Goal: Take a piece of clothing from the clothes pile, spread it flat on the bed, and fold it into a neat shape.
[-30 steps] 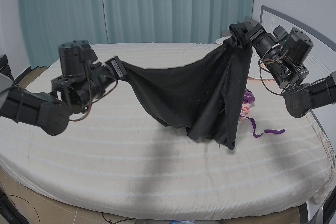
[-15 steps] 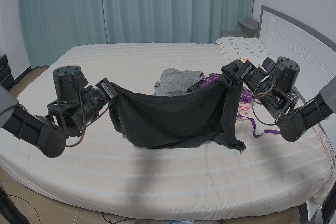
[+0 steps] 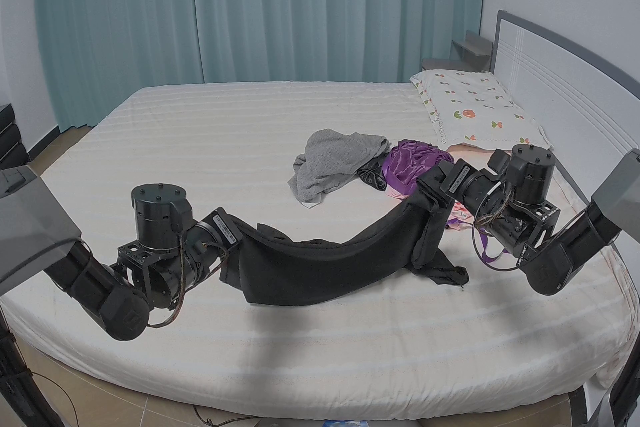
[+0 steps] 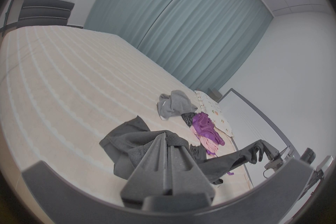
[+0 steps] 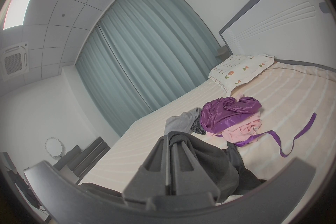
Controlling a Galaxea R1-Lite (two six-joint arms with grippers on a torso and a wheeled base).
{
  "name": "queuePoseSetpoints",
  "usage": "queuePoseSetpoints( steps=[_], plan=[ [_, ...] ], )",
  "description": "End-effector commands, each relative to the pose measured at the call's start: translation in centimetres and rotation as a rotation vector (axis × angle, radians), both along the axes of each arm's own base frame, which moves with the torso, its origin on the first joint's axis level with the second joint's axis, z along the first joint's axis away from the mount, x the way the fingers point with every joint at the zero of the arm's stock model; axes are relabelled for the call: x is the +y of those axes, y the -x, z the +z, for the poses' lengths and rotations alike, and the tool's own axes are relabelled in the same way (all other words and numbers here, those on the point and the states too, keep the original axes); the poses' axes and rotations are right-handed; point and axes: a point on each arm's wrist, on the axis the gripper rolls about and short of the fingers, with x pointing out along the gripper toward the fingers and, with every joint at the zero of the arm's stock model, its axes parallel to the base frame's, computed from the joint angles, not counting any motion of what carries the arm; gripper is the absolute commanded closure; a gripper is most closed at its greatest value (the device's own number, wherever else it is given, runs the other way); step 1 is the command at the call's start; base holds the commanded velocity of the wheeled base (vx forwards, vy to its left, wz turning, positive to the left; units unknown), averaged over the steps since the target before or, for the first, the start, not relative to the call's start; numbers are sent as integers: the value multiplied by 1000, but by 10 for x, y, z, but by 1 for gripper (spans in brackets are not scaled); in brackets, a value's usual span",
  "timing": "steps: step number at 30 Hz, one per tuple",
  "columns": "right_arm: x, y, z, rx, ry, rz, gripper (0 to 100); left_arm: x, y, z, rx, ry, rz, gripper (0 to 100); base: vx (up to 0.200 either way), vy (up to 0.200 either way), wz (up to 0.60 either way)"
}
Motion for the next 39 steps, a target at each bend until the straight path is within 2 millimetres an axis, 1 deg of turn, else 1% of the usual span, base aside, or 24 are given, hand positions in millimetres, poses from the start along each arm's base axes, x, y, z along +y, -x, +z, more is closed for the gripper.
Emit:
queuePoseSetpoints(
  steps=[1, 4, 6, 10, 21, 24, 27, 30, 39],
  plan=[
    [1, 2, -5, 18, 7, 4, 100, -1, 5, -7, 29, -7, -8, 100, -200, 0, 0],
    [0, 3, -3, 13, 6, 2, 100, 0, 8, -9, 40, -8, -12, 100, -200, 0, 0],
    [-1, 4, -4, 18, 7, 2, 100, 1, 10, -7, 37, -1, -13, 100, -200, 0, 0],
    [0, 6, -7, 27, 12, 4, 100, 2, 12, 0, 23, 29, -9, 100, 0, 0, 0],
    [4, 7, -7, 27, 12, 16, 100, 5, 8, 0, 18, 32, 6, 100, 0, 0, 0],
    [5, 8, -6, 25, 11, 21, 100, 14, 5, 8, -5, 47, 35, 100, 0, 0, 0],
    [6, 8, -6, 25, 11, 24, 100, 16, 4, 10, -12, 51, 39, 100, 0, 200, 0],
    [7, 8, -6, 25, 11, 27, 100, 16, 4, 11, -12, 51, 39, 100, -200, 200, 0],
    [7, 8, -5, 19, 8, 25, 100, 17, 2, 10, -13, 48, 45, 100, 0, 200, 0]
  ],
)
